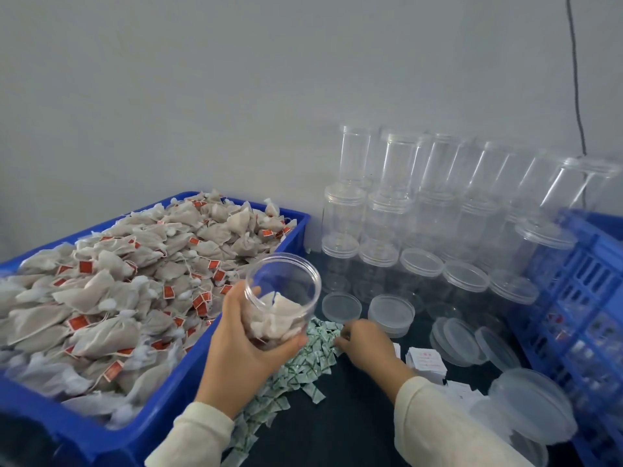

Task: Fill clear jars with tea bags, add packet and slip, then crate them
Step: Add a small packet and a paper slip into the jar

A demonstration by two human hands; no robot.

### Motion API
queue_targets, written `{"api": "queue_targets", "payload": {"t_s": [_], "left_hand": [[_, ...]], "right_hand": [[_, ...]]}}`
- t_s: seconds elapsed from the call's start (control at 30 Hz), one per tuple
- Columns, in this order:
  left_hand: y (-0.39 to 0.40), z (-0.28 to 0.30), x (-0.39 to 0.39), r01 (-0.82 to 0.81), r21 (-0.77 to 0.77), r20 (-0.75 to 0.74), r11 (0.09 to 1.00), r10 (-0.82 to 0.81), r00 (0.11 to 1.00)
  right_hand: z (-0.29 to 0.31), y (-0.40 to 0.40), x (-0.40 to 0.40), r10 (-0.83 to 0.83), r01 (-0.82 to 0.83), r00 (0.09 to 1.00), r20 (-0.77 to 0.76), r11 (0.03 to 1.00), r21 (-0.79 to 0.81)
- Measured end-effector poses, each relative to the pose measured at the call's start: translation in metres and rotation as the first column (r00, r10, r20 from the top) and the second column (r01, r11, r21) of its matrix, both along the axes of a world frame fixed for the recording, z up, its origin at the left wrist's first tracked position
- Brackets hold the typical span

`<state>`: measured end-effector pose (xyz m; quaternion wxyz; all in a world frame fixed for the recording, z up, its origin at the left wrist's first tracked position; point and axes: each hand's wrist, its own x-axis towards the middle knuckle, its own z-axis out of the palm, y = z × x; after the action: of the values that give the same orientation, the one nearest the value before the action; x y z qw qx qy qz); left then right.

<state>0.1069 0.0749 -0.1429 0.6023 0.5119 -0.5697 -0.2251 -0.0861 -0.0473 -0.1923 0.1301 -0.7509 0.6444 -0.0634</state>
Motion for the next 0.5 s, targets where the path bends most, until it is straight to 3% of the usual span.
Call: {"api": "queue_targets", "payload": {"t_s": [0.3, 0.5], "left_hand": [[0.03, -0.044, -0.045, 0.206, 0.063, -0.083, 0.977, -0.201, 0.976], [0.037, -0.064, -0.054, 0.227, 0.151, -0.133, 0.962, -0.208, 0.969]], "right_hand": [[-0.005, -0.005, 0.002, -0.075, 0.075, 0.995, 0.072, 0.997, 0.004], [-0.009, -0.008, -0.007, -0.037, 0.04, 0.991, 0.125, 0.999, -0.02]]}}
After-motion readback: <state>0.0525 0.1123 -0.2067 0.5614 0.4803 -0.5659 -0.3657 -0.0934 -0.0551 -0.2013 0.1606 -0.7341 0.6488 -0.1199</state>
